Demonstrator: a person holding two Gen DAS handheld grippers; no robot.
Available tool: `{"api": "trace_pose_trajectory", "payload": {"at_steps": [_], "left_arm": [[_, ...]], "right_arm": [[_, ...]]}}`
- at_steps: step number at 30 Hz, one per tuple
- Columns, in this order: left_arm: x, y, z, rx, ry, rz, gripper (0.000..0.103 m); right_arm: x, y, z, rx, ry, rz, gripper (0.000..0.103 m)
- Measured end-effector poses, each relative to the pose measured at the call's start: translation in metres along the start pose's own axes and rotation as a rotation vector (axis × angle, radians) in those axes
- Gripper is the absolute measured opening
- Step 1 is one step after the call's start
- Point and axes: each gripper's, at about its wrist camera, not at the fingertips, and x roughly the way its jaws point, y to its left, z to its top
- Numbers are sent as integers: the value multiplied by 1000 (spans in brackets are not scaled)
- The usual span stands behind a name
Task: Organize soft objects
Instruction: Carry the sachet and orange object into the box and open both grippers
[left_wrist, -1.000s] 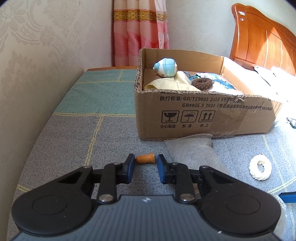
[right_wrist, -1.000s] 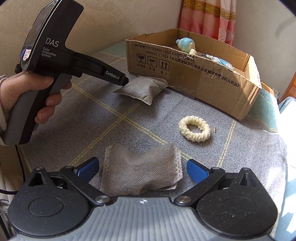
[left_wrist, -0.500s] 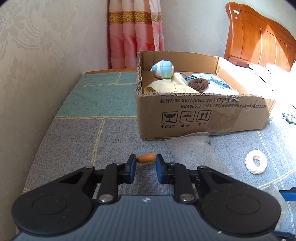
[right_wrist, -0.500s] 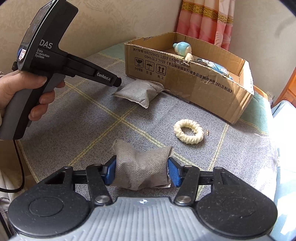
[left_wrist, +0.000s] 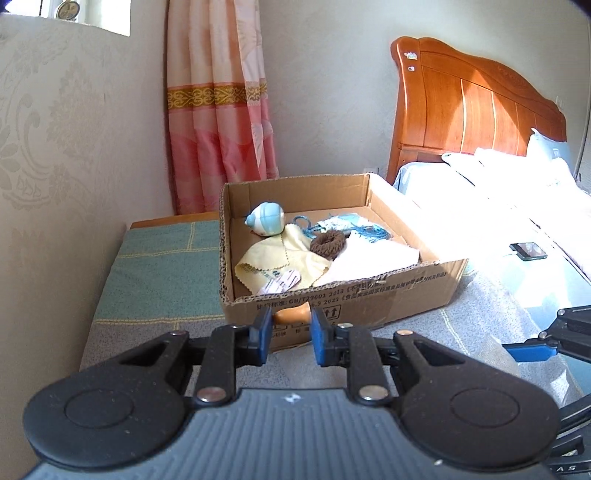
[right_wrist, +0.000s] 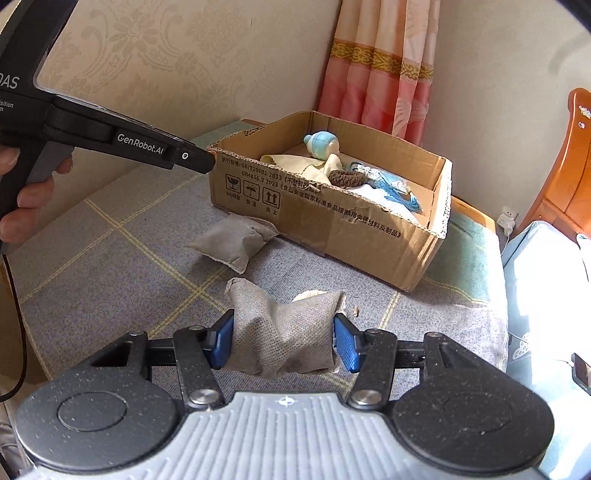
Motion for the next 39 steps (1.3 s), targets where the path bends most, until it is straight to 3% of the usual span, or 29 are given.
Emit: {"api": "trace_pose_trajectory", "payload": {"at_steps": [8, 9, 10, 11, 12, 15, 18, 22, 26, 39], "left_arm": [[25, -25, 46, 81, -77, -33, 22], [30, -27, 49, 82, -74, -32, 35], [35, -28, 52, 79, -64, -36, 54], [41, -30, 54, 79, -51, -52, 65], [43, -30, 53, 73, -49, -63, 84], [38, -33, 45, 100, -86, 11, 89], [26, -33, 36, 144, -90, 18, 101], [7, -28, 22, 161, -85, 15, 101], [-6, -21, 10, 166, -77, 62, 101], [-13, 27, 0, 47, -66, 169, 102]], "right_arm": [[-11, -22, 18, 12, -72, -56, 60], [-12, -24, 19, 13, -76, -59, 60], [-13, -27, 21, 15, -80, -61, 60], [-13, -29, 23, 17, -82, -65, 60], [-12, -33, 25, 19, -84, -69, 60], [-10, -42, 34, 28, -90, -81, 60], [-9, -53, 46, 46, -106, -92, 60], [-2, -65, 66, 72, -117, -100, 60], [13, -76, 89, 84, -102, -107, 60], [93, -120, 183, 118, -61, -147, 60]]}}
